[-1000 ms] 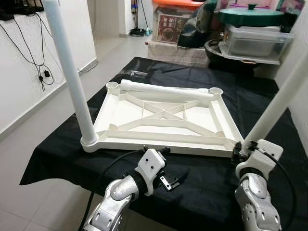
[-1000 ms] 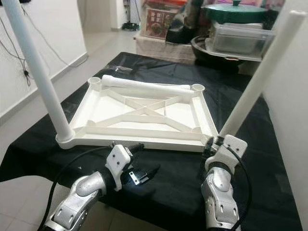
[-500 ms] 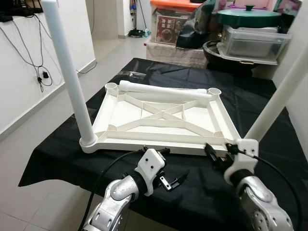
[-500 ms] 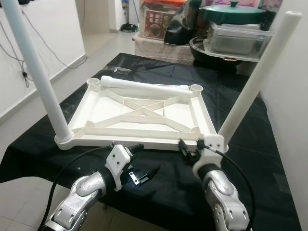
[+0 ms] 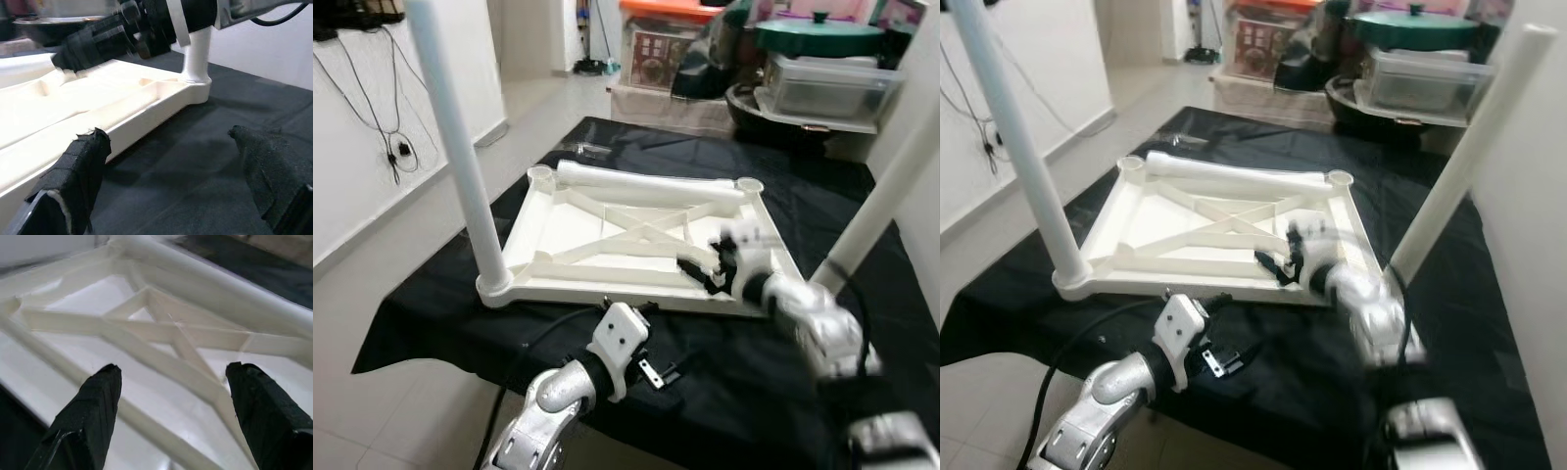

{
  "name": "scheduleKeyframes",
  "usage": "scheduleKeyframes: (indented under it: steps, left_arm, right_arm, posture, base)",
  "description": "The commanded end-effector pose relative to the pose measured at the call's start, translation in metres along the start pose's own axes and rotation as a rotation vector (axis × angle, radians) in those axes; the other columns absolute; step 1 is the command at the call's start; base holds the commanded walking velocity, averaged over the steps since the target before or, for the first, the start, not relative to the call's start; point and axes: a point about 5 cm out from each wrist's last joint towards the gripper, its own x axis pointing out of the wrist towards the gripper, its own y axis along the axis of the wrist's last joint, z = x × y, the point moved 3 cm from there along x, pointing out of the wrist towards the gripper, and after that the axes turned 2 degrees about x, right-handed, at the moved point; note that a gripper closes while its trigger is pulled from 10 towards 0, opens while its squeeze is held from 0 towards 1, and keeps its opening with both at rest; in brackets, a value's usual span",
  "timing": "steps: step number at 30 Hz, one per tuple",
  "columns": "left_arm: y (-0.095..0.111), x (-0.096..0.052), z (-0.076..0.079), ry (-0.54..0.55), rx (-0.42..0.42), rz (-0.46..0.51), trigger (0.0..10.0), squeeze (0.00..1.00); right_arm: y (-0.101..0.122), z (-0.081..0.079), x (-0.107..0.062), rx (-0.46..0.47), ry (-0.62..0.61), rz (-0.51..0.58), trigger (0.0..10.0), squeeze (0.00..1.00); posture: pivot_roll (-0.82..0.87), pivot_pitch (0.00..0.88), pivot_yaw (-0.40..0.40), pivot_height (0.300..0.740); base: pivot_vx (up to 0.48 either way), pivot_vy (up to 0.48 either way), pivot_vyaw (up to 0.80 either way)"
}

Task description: Building children table

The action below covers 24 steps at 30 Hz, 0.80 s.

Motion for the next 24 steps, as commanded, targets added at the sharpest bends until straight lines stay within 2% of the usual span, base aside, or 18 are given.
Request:
scheduleKeyframes:
  steps: [1,2,3,10,13,16,22,24]
  left_arm:
    - [0.001,0.000,0.005,-0.017,-0.014,0.000,10.0,0.00]
    - [0.002,-0.001,0.009,-0.022,-0.020,0.000,10.0,0.00]
    - [0.004,-0.004,0.014,-0.026,-0.033,0.001,10.0,0.00]
    - [0.007,-0.010,0.021,-0.024,-0.054,-0.004,10.0,0.00]
    - [0.009,-0.012,0.024,-0.027,-0.059,-0.004,10.0,0.00]
    - [0.017,-0.020,0.033,-0.042,-0.081,0.001,10.0,0.00]
    - [0.024,-0.023,0.037,-0.043,-0.124,0.005,10.0,0.00]
    - [0.024,-0.026,0.027,0.054,-0.095,-0.024,10.0,0.00]
  right_arm:
    - [-0.017,-0.003,0.003,-0.015,0.039,-0.097,10.0,0.00]
    - [-0.020,-0.006,0.005,-0.031,0.092,-0.139,10.0,0.00]
    - [-0.021,-0.015,0.006,-0.045,0.212,-0.185,10.0,0.00]
    - [-0.017,-0.023,0.006,-0.070,0.366,-0.228,10.0,0.00]
    - [-0.019,-0.021,0.010,-0.106,0.369,-0.255,10.0,0.00]
    - [-0.020,-0.020,0.021,-0.209,0.356,-0.325,10.0,0.00]
    - [-0.016,-0.021,0.027,-0.260,0.348,-0.352,10.0,0.00]
    - [-0.010,-0.018,0.032,-0.280,0.308,-0.352,10.0,0.00]
  posture:
    - [0.07,0.000,-0.114,0.740]
    - [0.07,0.000,-0.122,0.740]
    - [0.07,0.000,-0.135,0.740]
    - [0.07,0.000,-0.153,0.740]
    - [0.07,0.000,-0.158,0.740]
    - [0.06,0.013,-0.169,0.740]
    - [0.05,0.033,-0.176,0.740]
    - [0.05,0.076,-0.191,0.740]
  base:
    - [0.000,0.000,0.00]
    - [0.000,0.000,0.00]
    - [0.000,0.000,0.00]
    - [0.000,0.000,0.00]
    - [0.000,0.000,0.00]
    - [0.000,0.000,0.00]
    - [0.000,0.000,0.00]
    - [0.000,0.000,0.00]
